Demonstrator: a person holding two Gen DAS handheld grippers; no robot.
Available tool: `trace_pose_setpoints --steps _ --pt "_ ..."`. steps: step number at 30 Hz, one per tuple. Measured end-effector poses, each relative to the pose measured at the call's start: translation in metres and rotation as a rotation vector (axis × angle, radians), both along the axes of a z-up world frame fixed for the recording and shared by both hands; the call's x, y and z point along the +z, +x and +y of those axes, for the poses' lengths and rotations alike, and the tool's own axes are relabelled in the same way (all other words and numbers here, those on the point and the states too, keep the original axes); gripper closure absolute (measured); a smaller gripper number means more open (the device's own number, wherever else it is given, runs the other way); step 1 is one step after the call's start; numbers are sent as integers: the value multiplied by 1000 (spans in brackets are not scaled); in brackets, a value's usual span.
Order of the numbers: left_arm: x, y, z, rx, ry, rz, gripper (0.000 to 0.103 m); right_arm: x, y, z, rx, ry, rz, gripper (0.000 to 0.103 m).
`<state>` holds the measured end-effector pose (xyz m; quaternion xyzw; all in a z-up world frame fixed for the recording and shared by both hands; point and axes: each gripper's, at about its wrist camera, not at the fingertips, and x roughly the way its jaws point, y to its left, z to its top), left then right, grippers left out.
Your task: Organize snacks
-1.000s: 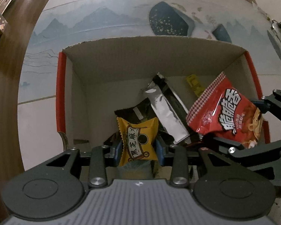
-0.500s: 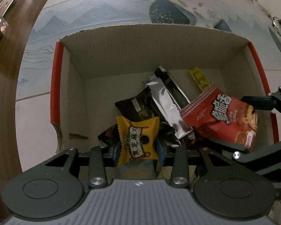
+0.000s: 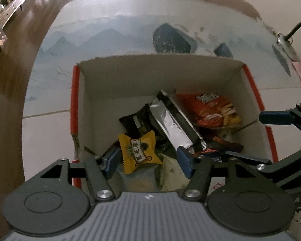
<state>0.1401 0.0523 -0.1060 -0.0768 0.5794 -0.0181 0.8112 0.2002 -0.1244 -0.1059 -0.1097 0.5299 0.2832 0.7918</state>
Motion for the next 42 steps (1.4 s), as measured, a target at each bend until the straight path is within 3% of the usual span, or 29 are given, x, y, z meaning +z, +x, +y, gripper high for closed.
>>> trace_pose_setpoints --steps 6,8,19,27,29,36,42 --pt "22 -16 2 -19 21 -79 39 20 -13 -9 -42 35 -37 0" --pt "29 -21 2 -26 16 -103 33 26 -17 -11 -58 43 -49 0" --pt "58 -52 12 -28 -23 -202 25 52 -44 -23 -125 86 -113 0" --pt "81 -74 15 -26 -34 -302 10 66 -71 -30 -187 148 -174 0" --pt "84 -80 15 -23 -38 -321 1 66 -78 -32 -205 148 -198 0" --pt "86 -93 18 14 -56 -340 1 64 -97 -43 -314 207 -292 0" --pt "87 -105 13 32 -4 -369 1 65 -114 -47 -348 268 -325 0"
